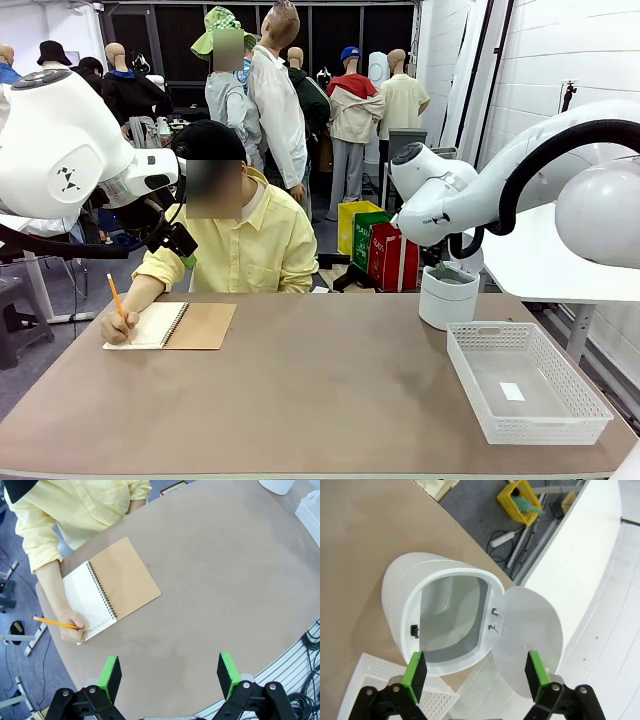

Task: Sort the paper based on its condition.
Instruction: If a person hands you a paper, place it in the Organizing basket , and if it's crumpled, put it in the Trash can.

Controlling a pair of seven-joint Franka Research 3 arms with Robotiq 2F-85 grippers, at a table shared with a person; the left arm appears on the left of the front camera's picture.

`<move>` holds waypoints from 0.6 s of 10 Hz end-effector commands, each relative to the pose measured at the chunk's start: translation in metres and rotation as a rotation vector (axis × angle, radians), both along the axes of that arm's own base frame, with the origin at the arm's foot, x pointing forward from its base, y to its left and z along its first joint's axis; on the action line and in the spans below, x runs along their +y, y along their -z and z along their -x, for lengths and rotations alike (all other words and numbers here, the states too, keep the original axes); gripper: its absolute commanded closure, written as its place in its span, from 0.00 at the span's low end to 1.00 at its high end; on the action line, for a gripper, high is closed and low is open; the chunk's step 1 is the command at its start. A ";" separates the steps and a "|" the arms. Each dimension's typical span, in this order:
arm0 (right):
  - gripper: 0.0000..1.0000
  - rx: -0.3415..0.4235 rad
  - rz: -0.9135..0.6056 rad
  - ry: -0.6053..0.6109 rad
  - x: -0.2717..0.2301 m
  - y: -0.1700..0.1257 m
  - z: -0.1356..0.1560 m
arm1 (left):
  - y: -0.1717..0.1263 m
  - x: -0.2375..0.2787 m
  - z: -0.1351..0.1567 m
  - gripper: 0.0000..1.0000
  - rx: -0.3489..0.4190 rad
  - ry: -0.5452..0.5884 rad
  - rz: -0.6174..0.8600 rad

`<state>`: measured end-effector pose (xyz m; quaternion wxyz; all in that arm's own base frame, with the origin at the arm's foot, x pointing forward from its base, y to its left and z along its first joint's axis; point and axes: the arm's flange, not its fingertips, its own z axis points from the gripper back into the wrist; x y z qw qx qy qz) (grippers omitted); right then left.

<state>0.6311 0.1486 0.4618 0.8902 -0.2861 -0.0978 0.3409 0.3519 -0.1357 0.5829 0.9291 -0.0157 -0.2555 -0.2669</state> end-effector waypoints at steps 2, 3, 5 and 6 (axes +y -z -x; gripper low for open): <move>0.00 0.027 -0.046 0.011 0.003 -0.009 0.007 | 0.000 0.001 0.000 0.00 -0.004 0.001 0.004; 0.00 0.036 -0.054 0.023 0.004 -0.012 0.007 | 0.000 0.001 0.000 0.00 -0.004 0.001 0.004; 0.00 -0.002 -0.029 0.006 0.005 -0.009 0.004 | 0.000 0.001 0.000 0.00 -0.004 0.001 0.004; 0.00 -0.002 -0.029 0.006 0.005 -0.009 0.004 | 0.000 0.001 0.000 0.00 -0.004 0.001 0.004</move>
